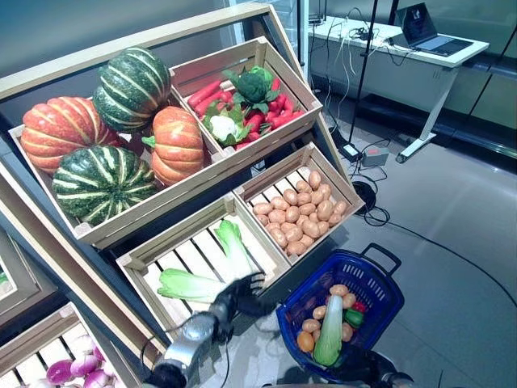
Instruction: Put vegetables into the basket
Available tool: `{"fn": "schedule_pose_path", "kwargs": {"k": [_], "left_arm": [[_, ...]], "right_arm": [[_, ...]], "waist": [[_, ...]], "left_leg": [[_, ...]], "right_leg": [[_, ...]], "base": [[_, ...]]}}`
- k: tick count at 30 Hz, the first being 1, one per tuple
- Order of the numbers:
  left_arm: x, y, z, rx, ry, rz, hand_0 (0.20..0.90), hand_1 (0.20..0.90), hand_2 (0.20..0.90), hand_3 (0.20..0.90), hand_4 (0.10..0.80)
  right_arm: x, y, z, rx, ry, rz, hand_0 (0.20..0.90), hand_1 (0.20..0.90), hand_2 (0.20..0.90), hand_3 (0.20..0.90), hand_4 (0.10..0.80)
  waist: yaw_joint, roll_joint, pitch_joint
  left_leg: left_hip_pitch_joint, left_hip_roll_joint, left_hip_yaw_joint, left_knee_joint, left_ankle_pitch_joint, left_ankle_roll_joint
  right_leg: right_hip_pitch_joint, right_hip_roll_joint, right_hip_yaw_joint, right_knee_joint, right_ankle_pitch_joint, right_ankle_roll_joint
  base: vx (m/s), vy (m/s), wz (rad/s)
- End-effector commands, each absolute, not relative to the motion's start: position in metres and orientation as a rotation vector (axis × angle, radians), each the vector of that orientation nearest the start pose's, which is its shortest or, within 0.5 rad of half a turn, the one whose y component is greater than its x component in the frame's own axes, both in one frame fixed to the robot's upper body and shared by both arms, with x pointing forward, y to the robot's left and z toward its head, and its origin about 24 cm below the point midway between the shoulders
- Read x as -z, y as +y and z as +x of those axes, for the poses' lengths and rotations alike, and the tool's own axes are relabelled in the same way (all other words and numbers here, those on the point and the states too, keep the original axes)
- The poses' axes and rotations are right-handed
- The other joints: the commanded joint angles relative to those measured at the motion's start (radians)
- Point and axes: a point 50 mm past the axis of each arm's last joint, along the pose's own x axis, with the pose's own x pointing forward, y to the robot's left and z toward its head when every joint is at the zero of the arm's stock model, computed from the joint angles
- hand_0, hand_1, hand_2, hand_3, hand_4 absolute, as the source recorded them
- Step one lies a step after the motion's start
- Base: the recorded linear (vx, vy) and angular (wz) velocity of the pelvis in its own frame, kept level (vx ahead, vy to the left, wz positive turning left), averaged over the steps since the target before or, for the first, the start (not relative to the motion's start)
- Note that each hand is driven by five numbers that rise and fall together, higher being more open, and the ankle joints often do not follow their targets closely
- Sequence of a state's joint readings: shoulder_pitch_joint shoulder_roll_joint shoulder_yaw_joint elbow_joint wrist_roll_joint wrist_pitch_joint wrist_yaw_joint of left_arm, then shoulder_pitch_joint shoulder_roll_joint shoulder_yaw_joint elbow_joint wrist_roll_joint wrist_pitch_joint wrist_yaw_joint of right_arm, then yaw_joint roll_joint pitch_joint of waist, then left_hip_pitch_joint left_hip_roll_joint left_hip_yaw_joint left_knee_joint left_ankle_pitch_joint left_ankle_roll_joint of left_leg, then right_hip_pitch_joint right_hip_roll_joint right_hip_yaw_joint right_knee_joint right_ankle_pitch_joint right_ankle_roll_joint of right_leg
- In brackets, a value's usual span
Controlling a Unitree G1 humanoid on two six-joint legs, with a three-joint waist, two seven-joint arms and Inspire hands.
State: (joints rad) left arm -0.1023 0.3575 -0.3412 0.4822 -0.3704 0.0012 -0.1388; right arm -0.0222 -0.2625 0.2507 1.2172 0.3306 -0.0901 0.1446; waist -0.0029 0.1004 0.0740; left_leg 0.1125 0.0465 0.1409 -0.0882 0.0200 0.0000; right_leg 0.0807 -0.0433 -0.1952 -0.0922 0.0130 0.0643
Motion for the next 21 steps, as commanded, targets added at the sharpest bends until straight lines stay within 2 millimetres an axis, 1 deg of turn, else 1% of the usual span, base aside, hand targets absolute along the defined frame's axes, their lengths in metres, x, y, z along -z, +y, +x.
{"fn": "schedule_pose_path", "kwargs": {"k": [1,5,6,7,8,9,10,11,12,13,16,17,18,19,21], "left_arm": [[-0.005,0.193,0.282,0.236,0.255,0.108,0.9,0.9,0.9,0.9,0.8],[-0.029,0.212,0.288,0.168,0.161,0.203,0.9,0.9,0.9,0.9,0.8],[-0.033,0.219,0.289,0.144,0.147,0.239,0.9,0.9,0.9,0.9,0.8],[-0.036,0.228,0.289,0.092,0.138,0.332,0.9,0.9,0.9,0.9,0.8],[-0.036,0.229,0.289,0.087,0.138,0.342,0.9,0.9,0.9,0.9,0.8],[-0.038,0.244,0.289,0.022,0.134,0.495,0.9,0.9,0.9,0.9,0.8],[-0.039,0.246,0.289,0.016,0.134,0.517,0.9,0.9,0.9,0.9,0.8],[-0.042,0.26,0.291,-0.057,0.14,0.679,0.9,0.9,0.9,0.9,0.8],[-0.043,0.264,0.292,-0.076,0.139,0.743,0.9,0.9,0.9,0.9,0.8],[-0.044,0.265,0.292,-0.081,0.136,0.764,0.9,0.9,0.9,0.9,0.8],[-0.056,0.275,0.297,-0.163,0.069,1.005,0.9,0.9,0.9,0.9,0.8],[-0.06,0.277,0.299,-0.186,0.054,1.034,0.9,0.9,0.9,0.9,0.8],[-0.069,0.28,0.305,-0.253,0.011,1.146,0.9,0.9,0.9,0.9,0.8],[-0.069,0.28,0.305,-0.253,0.01,1.146,0.9,0.9,0.9,0.9,0.8],[-0.077,0.285,0.31,-0.319,-0.037,1.233,0.9,0.9,0.9,0.9,0.8]], "right_arm": [[0.156,-0.211,0.117,-0.006,1.061,0.038,0.9,0.9,0.9,0.9,0.8],[0.157,-0.217,0.111,0.031,1.066,0.041,0.9,0.9,0.9,0.9,0.8],[0.157,-0.22,0.109,0.04,1.07,0.045,0.9,0.9,0.9,0.9,0.8],[0.157,-0.221,0.106,0.04,1.078,0.042,0.9,0.9,0.9,0.9,0.8],[0.157,-0.221,0.106,0.039,1.078,0.041,0.9,0.9,0.9,0.9,0.8],[0.158,-0.223,0.103,0.034,1.085,0.032,0.9,0.9,0.9,0.9,0.8],[0.158,-0.223,0.102,0.034,1.085,0.033,0.9,0.9,0.9,0.9,0.8],[0.157,-0.224,0.103,0.039,1.081,0.034,0.9,0.9,0.9,0.9,0.8],[0.157,-0.224,0.104,0.035,1.077,0.03,0.9,0.9,0.9,0.9,0.8],[0.157,-0.224,0.104,0.034,1.074,0.029,0.9,0.9,0.9,0.9,0.8],[0.153,-0.226,0.115,0.017,1.04,0.015,0.9,0.9,0.9,0.9,0.8],[0.15,-0.227,0.121,0.008,1.02,0.007,0.9,0.9,0.9,0.9,0.8],[0.145,-0.228,0.134,-0.016,0.978,-0.01,0.9,0.9,0.9,0.9,0.8],[0.145,-0.228,0.135,-0.016,0.978,-0.01,0.9,0.9,0.9,0.9,0.8],[0.139,-0.23,0.149,-0.035,0.934,-0.023,0.9,0.9,0.9,0.9,0.8]], "waist": [[0.019,-0.061,0.004],[0.025,-0.057,0.014],[0.027,-0.055,0.017],[0.028,-0.053,0.02],[0.028,-0.053,0.021],[0.025,-0.049,0.025],[0.025,-0.049,0.025],[0.021,-0.044,0.035],[0.019,-0.042,0.044],[0.019,-0.042,0.046],[0.01,-0.033,0.09],[0.007,-0.03,0.109],[0.0,-0.026,0.151],[0.001,-0.026,0.151],[-0.006,-0.024,0.196]], "left_leg": [[-0.045,0.001,-0.047,0.001,-0.011,-0.028],[-0.055,0.0,-0.049,0.001,-0.009,-0.03],[-0.056,0.0,-0.05,0.001,-0.008,-0.031],[-0.06,-0.003,-0.053,0.001,-0.006,-0.032],[-0.06,-0.003,-0.053,0.001,-0.006,-0.032],[-0.068,-0.006,-0.056,0.001,-0.004,-0.032],[-0.069,-0.007,-0.057,0.001,-0.003,-0.032],[-0.08,-0.013,-0.064,0.001,0.0,-0.031],[-0.088,-0.015,-0.067,0.001,0.003,-0.031],[-0.09,-0.016,-0.068,0.001,0.004,-0.031],[-0.118,-0.024,-0.075,0.001,0.011,-0.029],[-0.131,-0.026,-0.077,0.001,0.017,-0.029],[-0.16,-0.028,-0.079,0.001,0.03,-0.03],[-0.161,-0.028,-0.079,0.001,0.03,-0.03],[-0.193,-0.029,-0.079,0.004,0.047,-0.032]], "right_leg": [[0.001,-0.063,-0.006,0.005,0.028,0.032],[-0.009,-0.06,-0.008,0.005,0.027,0.025],[-0.01,-0.061,-0.009,0.005,0.026,0.025],[-0.013,-0.061,-0.01,0.005,0.026,0.024],[-0.013,-0.061,-0.01,0.005,0.026,0.024],[-0.018,-0.062,-0.01,0.005,0.024,0.022],[-0.019,-0.062,-0.01,0.005,0.024,0.022],[-0.028,-0.06,-0.007,0.005,0.024,0.018],[-0.035,-0.061,-0.005,0.005,0.026,0.017],[-0.037,-0.061,-0.005,0.005,0.026,0.016],[-0.067,-0.06,0.003,0.009,0.031,0.01],[-0.081,-0.059,0.007,0.014,0.032,0.008],[-0.117,-0.058,0.016,0.029,0.034,0.004],[-0.118,-0.058,0.016,0.03,0.033,0.004],[-0.156,-0.055,0.022,0.049,0.035,-0.003]], "base": [[-0.044,-0.036,0.04],[-0.023,-0.02,0.03],[0.0,0.0,0.0],[0.0,0.0,0.0],[-0.012,-0.01,0.05],[-0.007,-0.002,0.06],[-0.019,-0.009,0.08],[-0.03,-0.01,0.06],[-0.038,-0.01,0.05],[-0.049,-0.005,0.04],[-0.095,0.005,0.02],[-0.214,0.004,0.02],[-0.176,-0.001,0.01],[-0.17,-0.014,0.03],[-0.13,-0.035,0.02]]}}
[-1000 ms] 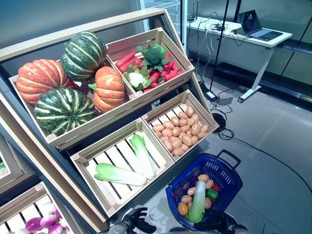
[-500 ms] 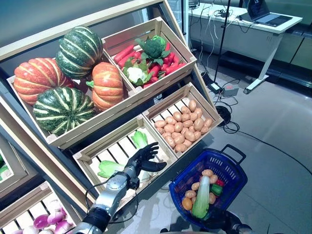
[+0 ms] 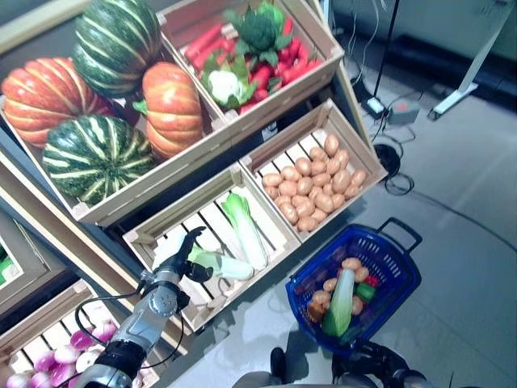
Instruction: Put vegetables into the basket
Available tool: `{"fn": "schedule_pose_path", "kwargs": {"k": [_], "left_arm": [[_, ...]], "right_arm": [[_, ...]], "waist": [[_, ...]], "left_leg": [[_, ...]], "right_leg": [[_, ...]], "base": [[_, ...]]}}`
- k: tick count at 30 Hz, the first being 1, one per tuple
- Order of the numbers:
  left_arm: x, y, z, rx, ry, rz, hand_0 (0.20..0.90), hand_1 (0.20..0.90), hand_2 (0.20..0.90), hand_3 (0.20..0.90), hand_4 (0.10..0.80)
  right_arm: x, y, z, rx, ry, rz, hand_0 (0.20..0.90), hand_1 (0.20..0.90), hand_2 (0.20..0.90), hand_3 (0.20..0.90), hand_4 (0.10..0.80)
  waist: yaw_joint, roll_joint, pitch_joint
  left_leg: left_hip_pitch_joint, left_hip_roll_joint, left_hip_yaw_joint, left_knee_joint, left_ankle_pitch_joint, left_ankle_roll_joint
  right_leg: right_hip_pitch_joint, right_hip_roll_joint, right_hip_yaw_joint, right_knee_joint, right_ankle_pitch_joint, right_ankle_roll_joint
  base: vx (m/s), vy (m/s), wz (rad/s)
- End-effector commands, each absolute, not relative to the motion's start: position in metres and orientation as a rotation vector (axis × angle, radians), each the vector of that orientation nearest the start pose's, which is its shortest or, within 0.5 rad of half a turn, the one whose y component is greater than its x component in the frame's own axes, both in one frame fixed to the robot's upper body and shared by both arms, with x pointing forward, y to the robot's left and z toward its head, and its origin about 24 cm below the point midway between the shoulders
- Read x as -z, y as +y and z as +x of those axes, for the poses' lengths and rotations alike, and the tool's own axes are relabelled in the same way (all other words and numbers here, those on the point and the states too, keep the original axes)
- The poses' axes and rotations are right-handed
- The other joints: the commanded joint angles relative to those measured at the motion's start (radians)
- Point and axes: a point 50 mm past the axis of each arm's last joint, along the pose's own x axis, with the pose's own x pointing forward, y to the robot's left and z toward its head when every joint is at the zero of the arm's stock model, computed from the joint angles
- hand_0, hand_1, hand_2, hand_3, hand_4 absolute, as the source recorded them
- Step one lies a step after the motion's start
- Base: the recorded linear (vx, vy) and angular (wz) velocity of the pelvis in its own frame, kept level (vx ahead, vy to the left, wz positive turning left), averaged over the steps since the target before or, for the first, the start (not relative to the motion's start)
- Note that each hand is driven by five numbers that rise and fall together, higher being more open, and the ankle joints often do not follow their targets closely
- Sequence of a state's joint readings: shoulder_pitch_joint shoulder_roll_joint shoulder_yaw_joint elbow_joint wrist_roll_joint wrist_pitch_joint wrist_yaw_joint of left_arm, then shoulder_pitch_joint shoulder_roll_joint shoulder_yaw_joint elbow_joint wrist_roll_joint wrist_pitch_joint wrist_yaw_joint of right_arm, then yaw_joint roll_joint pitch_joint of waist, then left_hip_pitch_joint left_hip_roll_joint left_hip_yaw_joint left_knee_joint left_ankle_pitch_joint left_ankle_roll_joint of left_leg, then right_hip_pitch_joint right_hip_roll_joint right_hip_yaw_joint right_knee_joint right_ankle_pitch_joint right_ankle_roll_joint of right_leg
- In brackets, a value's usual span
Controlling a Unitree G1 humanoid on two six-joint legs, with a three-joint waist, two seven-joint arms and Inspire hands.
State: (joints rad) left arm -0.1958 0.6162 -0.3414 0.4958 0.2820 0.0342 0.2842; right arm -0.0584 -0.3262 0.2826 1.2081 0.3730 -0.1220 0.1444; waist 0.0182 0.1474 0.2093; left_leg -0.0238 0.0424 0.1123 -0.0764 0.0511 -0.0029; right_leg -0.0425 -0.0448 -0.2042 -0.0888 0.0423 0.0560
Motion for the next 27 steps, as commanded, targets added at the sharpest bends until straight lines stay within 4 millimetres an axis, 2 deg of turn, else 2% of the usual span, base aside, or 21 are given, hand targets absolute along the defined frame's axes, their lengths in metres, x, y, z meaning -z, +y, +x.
{"fn": "schedule_pose_path", "kwargs": {"k": [1,2,3,4,7,8,9,12,16,22,27], "left_arm": [[-0.082,0.287,0.313,-0.354,-0.063,1.264,0.9,0.9,0.9,0.9,0.8],[-0.086,0.289,0.315,-0.375,-0.083,1.289,0.9,0.9,0.9,0.9,0.8],[-0.095,0.29,0.321,-0.413,-0.134,1.332,0.9,0.9,0.9,0.9,0.8],[-0.096,0.29,0.322,-0.419,-0.142,1.345,0.9,0.9,0.9,0.9,0.8],[-0.106,0.287,0.331,-0.465,-0.199,1.413,0.9,0.9,0.9,0.9,0.8],[-0.108,0.287,0.332,-0.469,-0.207,1.422,0.9,0.9,0.9,0.9,0.8],[-0.114,0.288,0.335,-0.487,-0.234,1.445,0.9,0.9,0.9,0.9,0.8],[-0.124,0.286,0.339,-0.523,-0.297,1.518,0.9,0.9,0.9,0.9,0.8],[-0.147,0.285,0.343,-0.656,-0.463,1.643,0.9,0.9,0.9,0.9,0.8],[-0.161,0.28,0.349,-0.708,-0.556,1.715,0.9,0.9,0.9,0.9,0.8],[-0.156,0.28,0.353,-0.706,-0.521,1.802,0.9,0.9,0.9,0.9,0.8]], "right_arm": [[0.135,-0.23,0.157,-0.045,0.911,-0.029,0.9,0.9,0.9,0.9,0.8],[0.132,-0.23,0.163,-0.056,0.894,-0.035,0.9,0.9,0.9,0.9,0.8],[0.125,-0.23,0.177,-0.064,0.846,-0.041,0.9,0.9,0.9,0.9,0.8],[0.123,-0.23,0.18,-0.064,0.838,-0.041,0.9,0.9,0.9,0.9,0.8],[0.106,-0.228,0.211,-0.062,0.74,-0.034,0.9,0.9,0.9,0.9,0.8],[0.103,-0.226,0.215,-0.062,0.726,-0.034,0.9,0.9,0.9,0.9,0.8],[0.093,-0.223,0.23,-0.055,0.675,-0.017,0.9,0.9,0.9,0.9,0.8],[0.08,-0.22,0.247,-0.054,0.612,0.0,0.9,0.9,0.9,0.9,0.8],[0.057,-0.213,0.274,-0.068,0.507,0.0,0.9,0.9,0.9,0.9,0.8],[0.043,-0.207,0.29,-0.066,0.46,0.015,0.9,0.9,0.9,0.9,0.8],[0.038,-0.212,0.293,-0.038,0.45,0.02,0.9,0.9,0.9,0.9,0.8]], "waist": [[-0.028,-0.072,0.083],[-0.03,-0.074,0.101],[-0.031,-0.081,0.14],[-0.031,-0.082,0.146],[-0.028,-0.09,0.203],[-0.027,-0.091,0.208],[-0.029,-0.096,0.232],[-0.031,-0.103,0.259],[-0.034,-0.113,0.307],[-0.035,-0.123,0.311],[-0.044,-0.127,0.311]], "left_leg": [[-0.075,-0.025,-0.05,-0.005,0.022,-0.031],[-0.09,-0.025,-0.047,-0.001,0.027,-0.032],[-0.141,-0.023,-0.04,0.02,0.036,-0.036],[-0.151,-0.023,-0.04,0.026,0.038,-0.037],[-0.241,-0.024,-0.038,0.085,0.04,-0.038],[-0.252,-0.024,-0.037,0.093,0.039,-0.038],[-0.294,-0.023,-0.033,0.124,0.039,-0.039],[-0.358,-0.021,-0.034,0.18,0.034,-0.043],[-0.475,-0.019,-0.031,0.271,0.028,-0.047],[-0.604,-0.016,-0.026,0.382,0.003,-0.044],[-0.71,-0.002,-0.043,0.488,-0.028,-0.041]], "right_leg": [[-0.05,-0.052,0.033,0.051,0.008,0.004],[-0.066,-0.049,0.035,0.061,0.007,0.002],[-0.112,-0.049,0.033,0.089,0.006,-0.002],[-0.121,-0.049,0.032,0.094,0.005,-0.002],[-0.21,-0.043,0.026,0.165,-0.006,-0.01],[-0.222,-0.041,0.025,0.177,-0.01,-0.012],[-0.266,-0.037,0.027,0.212,-0.017,-0.017],[-0.324,-0.034,0.028,0.264,-0.029,-0.022],[-0.433,-0.039,0.032,0.344,-0.044,-0.026],[-0.567,-0.036,0.04,0.468,-0.079,-0.037],[-0.673,-0.034,0.061,0.563,-0.109,-0.049]], "base": [[-0.145,-0.064,0.0],[-0.212,-0.112,0.0],[-0.177,-0.102,0.0],[-0.201,-0.115,0.03],[-0.128,-0.072,0.09],[-0.141,-0.068,0.18],[-0.104,-0.046,0.13],[-0.106,-0.047,0.02],[-0.102,-0.002,0.02],[-0.066,0.04,0.05],[-0.019,0.053,-0.02]]}}
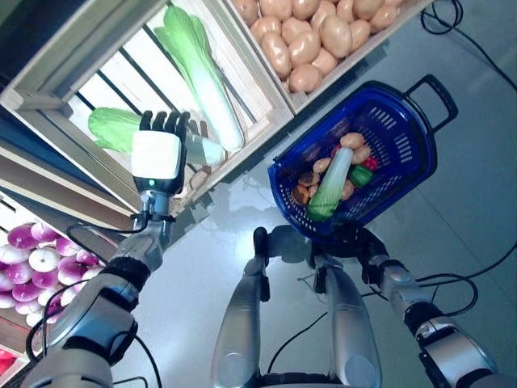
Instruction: Put vegetables into the basket
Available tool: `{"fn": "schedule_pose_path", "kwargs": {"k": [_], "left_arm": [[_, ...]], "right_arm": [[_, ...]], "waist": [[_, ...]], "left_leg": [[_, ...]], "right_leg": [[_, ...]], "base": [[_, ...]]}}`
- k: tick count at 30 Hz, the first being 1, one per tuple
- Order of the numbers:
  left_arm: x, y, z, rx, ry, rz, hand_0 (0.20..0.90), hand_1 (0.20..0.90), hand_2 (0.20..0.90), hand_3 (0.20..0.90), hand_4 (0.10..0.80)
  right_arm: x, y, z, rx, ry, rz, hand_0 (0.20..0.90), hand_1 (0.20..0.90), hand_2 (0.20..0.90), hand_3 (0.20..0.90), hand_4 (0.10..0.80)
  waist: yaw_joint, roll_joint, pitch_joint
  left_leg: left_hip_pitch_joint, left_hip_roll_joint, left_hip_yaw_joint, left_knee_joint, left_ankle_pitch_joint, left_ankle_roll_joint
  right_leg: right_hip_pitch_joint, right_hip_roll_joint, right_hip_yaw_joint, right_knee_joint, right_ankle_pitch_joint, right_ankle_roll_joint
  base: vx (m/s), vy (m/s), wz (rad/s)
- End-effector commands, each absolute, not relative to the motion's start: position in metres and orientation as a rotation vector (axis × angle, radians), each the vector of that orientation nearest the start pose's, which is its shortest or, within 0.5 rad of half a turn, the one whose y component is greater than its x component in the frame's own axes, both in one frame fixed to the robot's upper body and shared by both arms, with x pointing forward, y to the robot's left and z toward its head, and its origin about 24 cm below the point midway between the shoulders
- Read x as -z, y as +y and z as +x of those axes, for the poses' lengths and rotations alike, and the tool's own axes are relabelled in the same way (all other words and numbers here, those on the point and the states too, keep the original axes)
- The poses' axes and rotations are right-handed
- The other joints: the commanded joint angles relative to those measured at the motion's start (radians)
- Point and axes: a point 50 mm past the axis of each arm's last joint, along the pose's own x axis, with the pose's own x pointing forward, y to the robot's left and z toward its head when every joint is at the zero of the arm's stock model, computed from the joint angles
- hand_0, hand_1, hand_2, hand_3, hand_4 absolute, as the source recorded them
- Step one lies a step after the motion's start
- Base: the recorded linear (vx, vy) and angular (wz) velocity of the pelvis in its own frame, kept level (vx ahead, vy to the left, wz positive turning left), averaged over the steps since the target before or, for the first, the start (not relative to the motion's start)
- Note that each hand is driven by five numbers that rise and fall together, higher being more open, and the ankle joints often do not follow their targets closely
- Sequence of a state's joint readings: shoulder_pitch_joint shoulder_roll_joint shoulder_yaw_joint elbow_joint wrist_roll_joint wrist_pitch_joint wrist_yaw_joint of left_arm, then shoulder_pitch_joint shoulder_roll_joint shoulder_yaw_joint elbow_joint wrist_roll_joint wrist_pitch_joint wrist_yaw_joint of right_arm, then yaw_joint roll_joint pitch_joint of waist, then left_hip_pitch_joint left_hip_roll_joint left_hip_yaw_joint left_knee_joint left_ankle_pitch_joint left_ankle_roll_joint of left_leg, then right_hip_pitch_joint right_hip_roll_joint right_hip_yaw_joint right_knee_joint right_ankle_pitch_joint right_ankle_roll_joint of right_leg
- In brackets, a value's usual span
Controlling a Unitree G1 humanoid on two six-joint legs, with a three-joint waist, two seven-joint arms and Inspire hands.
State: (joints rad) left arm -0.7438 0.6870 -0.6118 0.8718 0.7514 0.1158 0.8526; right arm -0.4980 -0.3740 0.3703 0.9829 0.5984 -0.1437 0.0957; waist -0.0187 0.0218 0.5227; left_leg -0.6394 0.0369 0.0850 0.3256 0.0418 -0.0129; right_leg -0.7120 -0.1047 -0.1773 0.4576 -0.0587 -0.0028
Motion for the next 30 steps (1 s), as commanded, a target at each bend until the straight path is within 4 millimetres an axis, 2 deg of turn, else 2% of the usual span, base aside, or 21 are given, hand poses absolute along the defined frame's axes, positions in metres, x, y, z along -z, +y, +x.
{"fn": "schedule_pose_path", "kwargs": {"k": [1,11,16,22,24,30], "left_arm": [[-0.156,0.281,0.352,-0.718,-0.519,1.815,0.9,0.9,0.9,0.9,0.8],[-0.168,0.293,0.35,-0.779,-0.524,1.938,0.9,0.9,0.9,0.9,0.8],[-0.176,0.303,0.353,-0.74,-0.447,1.993,0.9,0.9,0.9,0.9,0.8],[-0.182,0.317,0.351,-0.824,-0.34,1.983,0.9,0.9,0.9,0.9,0.8],[-0.186,0.327,0.348,-0.876,-0.309,1.997,0.9,0.9,0.9,0.9,0.8],[-0.196,0.339,0.339,-0.957,-0.354,2.007,0.9,0.9,0.9,0.9,0.8]], "right_arm": [[0.038,-0.213,0.294,-0.039,0.452,0.014,0.9,0.9,0.9,0.9,0.8],[0.033,-0.219,0.29,-0.051,0.434,0.006,0.9,0.9,0.9,0.9,0.8],[0.028,-0.224,0.289,-0.049,0.411,0.007,0.9,0.9,0.9,0.9,0.8],[0.025,-0.23,0.29,-0.039,0.397,0.001,0.9,0.9,0.9,0.9,0.8],[0.024,-0.232,0.289,-0.03,0.39,0.006,0.9,0.9,0.9,0.9,0.8],[0.026,-0.238,0.283,-0.022,0.393,-0.005,0.9,0.9,0.9,0.9,0.8]], "waist": [[-0.008,-0.001,-0.003],[-0.024,0.002,-0.003],[-0.037,0.001,-0.003],[-0.047,-0.005,-0.003],[-0.049,-0.012,-0.003],[-0.051,-0.023,-0.003]], "left_leg": [[-0.109,0.004,-0.018,0.095,-0.02,-0.031],[-0.201,0.005,-0.023,0.159,-0.031,-0.033],[-0.231,0.004,-0.025,0.181,-0.036,-0.037],[-0.244,0.004,-0.018,0.185,-0.038,-0.038],[-0.252,0.005,-0.018,0.189,-0.039,-0.038],[-0.279,0.006,-0.022,0.199,-0.041,-0.036]], "right_leg": [[-0.018,0.026,0.036,0.026,-0.008,0.009],[-0.109,0.027,0.046,0.083,-0.015,0.003],[-0.139,0.028,0.054,0.1,-0.012,0.006],[-0.148,0.03,0.059,0.09,-0.008,0.005],[-0.155,0.032,0.059,0.089,-0.006,0.005],[-0.18,0.033,0.056,0.095,-0.001,0.002]], "base": [[0.0,0.054,-0.04],[0.009,0.052,0.01],[0.027,0.05,-0.02],[0.024,0.044,-0.04],[0.0,0.0,0.0],[0.001,0.018,0.0]]}}
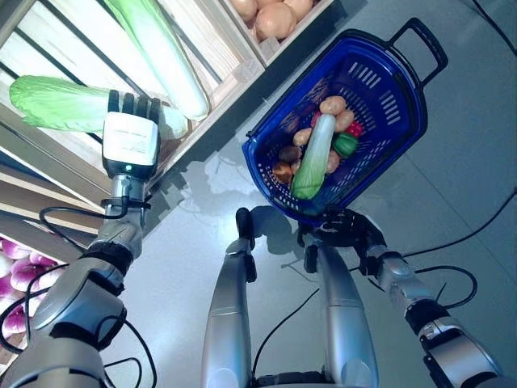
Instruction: Put vegetables into the basket
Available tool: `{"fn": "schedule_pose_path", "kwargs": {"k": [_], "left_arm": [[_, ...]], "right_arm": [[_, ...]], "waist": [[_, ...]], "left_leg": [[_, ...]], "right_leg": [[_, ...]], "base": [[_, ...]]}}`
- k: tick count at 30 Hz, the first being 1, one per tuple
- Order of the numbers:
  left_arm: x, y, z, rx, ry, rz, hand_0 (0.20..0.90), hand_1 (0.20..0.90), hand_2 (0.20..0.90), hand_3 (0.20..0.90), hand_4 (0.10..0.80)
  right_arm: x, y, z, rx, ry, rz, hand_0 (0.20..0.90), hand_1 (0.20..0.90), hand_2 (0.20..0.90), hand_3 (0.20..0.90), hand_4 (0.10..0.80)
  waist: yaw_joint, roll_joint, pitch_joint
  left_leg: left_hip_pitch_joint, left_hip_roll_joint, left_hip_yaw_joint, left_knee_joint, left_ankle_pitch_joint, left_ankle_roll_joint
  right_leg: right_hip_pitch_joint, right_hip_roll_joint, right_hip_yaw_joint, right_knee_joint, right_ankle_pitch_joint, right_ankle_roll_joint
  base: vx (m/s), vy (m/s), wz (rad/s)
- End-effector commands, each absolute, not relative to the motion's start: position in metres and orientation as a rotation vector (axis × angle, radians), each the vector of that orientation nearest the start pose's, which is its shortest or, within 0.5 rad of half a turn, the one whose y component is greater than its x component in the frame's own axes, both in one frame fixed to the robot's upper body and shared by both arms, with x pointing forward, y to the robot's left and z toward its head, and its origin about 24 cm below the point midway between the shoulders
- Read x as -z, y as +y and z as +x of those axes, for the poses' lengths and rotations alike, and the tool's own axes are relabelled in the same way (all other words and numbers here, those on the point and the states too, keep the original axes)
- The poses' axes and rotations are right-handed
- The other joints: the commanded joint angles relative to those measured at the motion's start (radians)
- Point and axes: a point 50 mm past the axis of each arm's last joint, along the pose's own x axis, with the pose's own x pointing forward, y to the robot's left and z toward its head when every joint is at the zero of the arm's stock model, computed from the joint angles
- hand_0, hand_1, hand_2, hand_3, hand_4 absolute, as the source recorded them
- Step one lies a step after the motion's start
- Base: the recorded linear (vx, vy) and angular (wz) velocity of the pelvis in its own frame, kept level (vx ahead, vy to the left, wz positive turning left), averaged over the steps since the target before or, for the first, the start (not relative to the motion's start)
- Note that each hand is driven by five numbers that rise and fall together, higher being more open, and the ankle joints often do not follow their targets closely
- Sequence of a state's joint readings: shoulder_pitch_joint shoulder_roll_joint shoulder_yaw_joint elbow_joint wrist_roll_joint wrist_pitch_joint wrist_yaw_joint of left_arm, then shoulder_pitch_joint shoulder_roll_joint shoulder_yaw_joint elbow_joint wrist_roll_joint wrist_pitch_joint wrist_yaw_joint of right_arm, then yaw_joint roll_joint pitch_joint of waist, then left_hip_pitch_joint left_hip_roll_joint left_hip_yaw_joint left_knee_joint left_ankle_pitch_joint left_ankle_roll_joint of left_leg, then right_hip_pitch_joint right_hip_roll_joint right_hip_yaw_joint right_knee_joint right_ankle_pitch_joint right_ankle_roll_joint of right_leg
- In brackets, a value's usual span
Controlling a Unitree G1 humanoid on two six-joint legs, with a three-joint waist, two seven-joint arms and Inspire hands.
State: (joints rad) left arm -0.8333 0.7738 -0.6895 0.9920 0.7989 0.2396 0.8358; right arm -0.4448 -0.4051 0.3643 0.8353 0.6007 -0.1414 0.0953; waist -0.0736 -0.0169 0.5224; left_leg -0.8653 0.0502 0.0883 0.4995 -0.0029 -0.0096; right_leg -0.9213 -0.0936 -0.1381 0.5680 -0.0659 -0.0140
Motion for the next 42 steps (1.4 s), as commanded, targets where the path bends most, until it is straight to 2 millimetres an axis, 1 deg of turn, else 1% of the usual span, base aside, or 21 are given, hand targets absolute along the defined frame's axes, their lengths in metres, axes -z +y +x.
{"fn": "schedule_pose_path", "kwargs": {"k": [1,6,10,14,15,16,17,20,23,27,30,32,34,38,40,41,42], "left_arm": [[-0.201,0.34,0.34,-0.971,-0.367,1.993,0.9,0.9,0.9,0.9,0.8],[-0.205,0.342,0.341,-1.001,-0.329,1.945,0.9,0.9,0.9,0.9,0.8],[-0.21,0.341,0.343,-1.006,-0.333,1.944,0.9,0.9,0.9,0.9,0.8],[-0.214,0.339,0.345,-1.025,-0.344,1.917,0.9,0.9,0.9,0.9,0.8],[-0.215,0.339,0.345,-1.02,-0.354,1.919,0.724,0.724,0.724,0.724,0.682],[-0.215,0.338,0.346,-1.018,-0.361,1.919,0.585,0.585,0.585,0.585,0.59],[-0.215,0.338,0.346,-1.011,-0.361,1.915,0.3,0.3,0.3,0.3,0.4],[-0.215,0.333,0.349,-0.991,-0.372,1.925,0.3,0.3,0.3,0.3,0.4],[-0.214,0.336,0.348,-0.996,-0.346,1.909,0.3,0.3,0.3,0.3,0.4],[-0.215,0.339,0.346,-1.022,-0.314,1.89,0.3,0.3,0.3,0.3,0.4],[-0.213,0.346,0.342,-1.062,-0.274,1.832,0.3,0.3,0.3,0.3,0.4],[-0.206,0.346,0.339,-1.077,-0.297,1.785,0.3,0.3,0.3,0.3,0.4],[-0.205,0.346,0.337,-1.09,-0.319,1.754,0.3,0.3,0.3,0.3,0.4],[-0.213,0.338,0.334,-1.129,-0.475,1.577,0.3,0.3,0.3,0.3,0.4],[-0.215,0.334,0.331,-1.141,-0.534,1.463,0.3,0.3,0.3,0.3,0.4],[-0.215,0.333,0.33,-1.145,-0.542,1.443,0.3,0.3,0.3,0.3,0.4],[-0.213,0.331,0.326,-1.162,-0.568,1.366,0.3,0.3,0.3,0.3,0.4]], "right_arm": [[0.026,-0.24,0.282,-0.019,0.39,0.001,0.9,0.9,0.9,0.9,0.8],[0.026,-0.241,0.283,-0.016,0.402,-0.013,0.9,0.9,0.9,0.9,0.8],[0.025,-0.243,0.284,-0.015,0.4,-0.01,0.9,0.9,0.9,0.9,0.8],[0.024,-0.244,0.284,-0.009,0.393,-0.003,0.9,0.9,0.9,0.9,0.8],[0.024,-0.244,0.284,-0.009,0.392,-0.002,0.9,0.9,0.9,0.9,0.8],[0.024,-0.244,0.283,-0.009,0.39,-0.002,0.9,0.9,0.9,0.9,0.8],[0.024,-0.244,0.283,-0.01,0.388,0.002,0.9,0.9,0.9,0.9,0.8],[0.022,-0.24,0.284,-0.019,0.372,0.014,0.9,0.9,0.9,0.9,0.8],[0.018,-0.238,0.287,-0.036,0.357,0.013,0.9,0.9,0.9,0.9,0.8],[0.016,-0.238,0.287,-0.025,0.334,0.024,0.9,0.9,0.9,0.9,0.8],[0.011,-0.241,0.29,0.007,0.296,0.059,0.9,0.9,0.9,0.9,0.8],[0.008,-0.241,0.291,0.015,0.274,0.054,0.9,0.9,0.9,0.9,0.8],[0.007,-0.243,0.29,0.024,0.266,0.054,0.9,0.9,0.9,0.9,0.8],[0.003,-0.249,0.287,0.052,0.212,0.076,0.9,0.9,0.9,0.9,0.8],[0.002,-0.246,0.283,0.044,0.182,0.084,0.9,0.9,0.9,0.9,0.8],[0.002,-0.245,0.282,0.042,0.175,0.09,0.9,0.9,0.9,0.9,0.8],[0.0,-0.24,0.279,0.035,0.149,0.112,0.9,0.9,0.9,0.9,0.8]], "waist": [[0.005,0.014,-0.002],[-0.001,0.009,-0.002],[-0.001,0.005,-0.002],[-0.007,-0.008,-0.002],[-0.007,-0.01,-0.002],[-0.007,-0.011,-0.002],[-0.008,-0.012,-0.002],[-0.011,-0.017,-0.002],[-0.013,-0.018,-0.002],[-0.014,-0.013,-0.002],[-0.015,-0.012,-0.002],[-0.012,-0.011,-0.002],[-0.009,-0.01,-0.002],[0.001,-0.007,-0.002],[0.006,-0.008,-0.002],[0.006,-0.009,-0.002],[0.012,-0.011,-0.002]], "left_leg": [[-0.062,-0.007,-0.027,0.03,0.002,-0.038],[-0.076,-0.007,-0.026,0.032,0.003,-0.041],[-0.084,-0.007,-0.027,0.031,0.002,-0.04],[-0.095,-0.006,-0.027,0.033,0.002,-0.039],[-0.099,-0.007,-0.028,0.035,0.002,-0.038],[-0.101,-0.006,-0.028,0.035,0.003,-0.038],[-0.105,-0.006,-0.03,0.04,0.002,-0.038],[-0.106,-0.006,-0.028,0.038,0.002,-0.036],[-0.1,-0.012,-0.028,0.029,0.006,-0.037],[-0.082,-0.008,-0.022,0.021,0.011,-0.04],[-0.055,-0.006,-0.019,0.004,0.018,-0.042],[-0.027,-0.009,-0.016,-0.014,0.021,-0.045],[-0.009,-0.01,-0.013,-0.025,0.023,-0.045],[0.053,-0.009,-0.007,-0.044,0.02,-0.046],[0.092,-0.009,-0.003,-0.054,0.015,-0.047],[0.103,-0.01,-0.002,-0.058,0.014,-0.048],[0.138,-0.015,-0.001,-0.073,0.014,-0.049]], "right_leg": [[0.022,0.023,0.016,-0.009,0.005,0.012],[0.009,0.026,0.017,-0.007,0.007,0.012],[0.001,0.027,0.017,-0.007,0.009,0.012],[-0.006,0.03,0.015,-0.011,0.015,0.011],[-0.01,0.03,0.017,-0.01,0.017,0.012],[-0.014,0.031,0.017,-0.008,0.019,0.012],[-0.018,0.03,0.016,-0.002,0.02,0.013],[-0.019,0.033,0.016,-0.004,0.022,0.014],[-0.015,0.038,0.02,-0.013,0.027,0.016],[0.002,0.038,0.02,-0.018,0.027,0.018],[0.029,0.041,0.022,-0.038,0.028,0.019],[0.053,0.042,0.022,-0.054,0.031,0.022],[0.072,0.042,0.021,-0.063,0.029,0.023],[0.135,0.039,0.014,-0.085,0.019,0.022],[0.175,0.037,0.008,-0.1,0.015,0.023],[0.186,0.036,0.007,-0.105,0.014,0.024],[0.224,0.03,0.001,-0.128,0.016,0.027]], "base": [[0.0,0.0,0.0],[0.0,0.051,-0.01],[-0.001,0.02,0.0],[0.0,0.0,0.0],[0.0,0.0,0.0],[0.0,0.0,0.0],[0.0,0.0,0.0],[0.0,0.0,0.0],[-0.026,0.011,0.0],[-0.009,0.003,0.0],[0.0,0.0,0.0],[-0.016,-0.011,-0.04],[-0.001,-0.002,-0.05],[0.007,-0.03,-0.04],[0.029,-0.064,-0.01],[0.036,-0.071,0.0],[0.033,-0.066,-0.01]]}}
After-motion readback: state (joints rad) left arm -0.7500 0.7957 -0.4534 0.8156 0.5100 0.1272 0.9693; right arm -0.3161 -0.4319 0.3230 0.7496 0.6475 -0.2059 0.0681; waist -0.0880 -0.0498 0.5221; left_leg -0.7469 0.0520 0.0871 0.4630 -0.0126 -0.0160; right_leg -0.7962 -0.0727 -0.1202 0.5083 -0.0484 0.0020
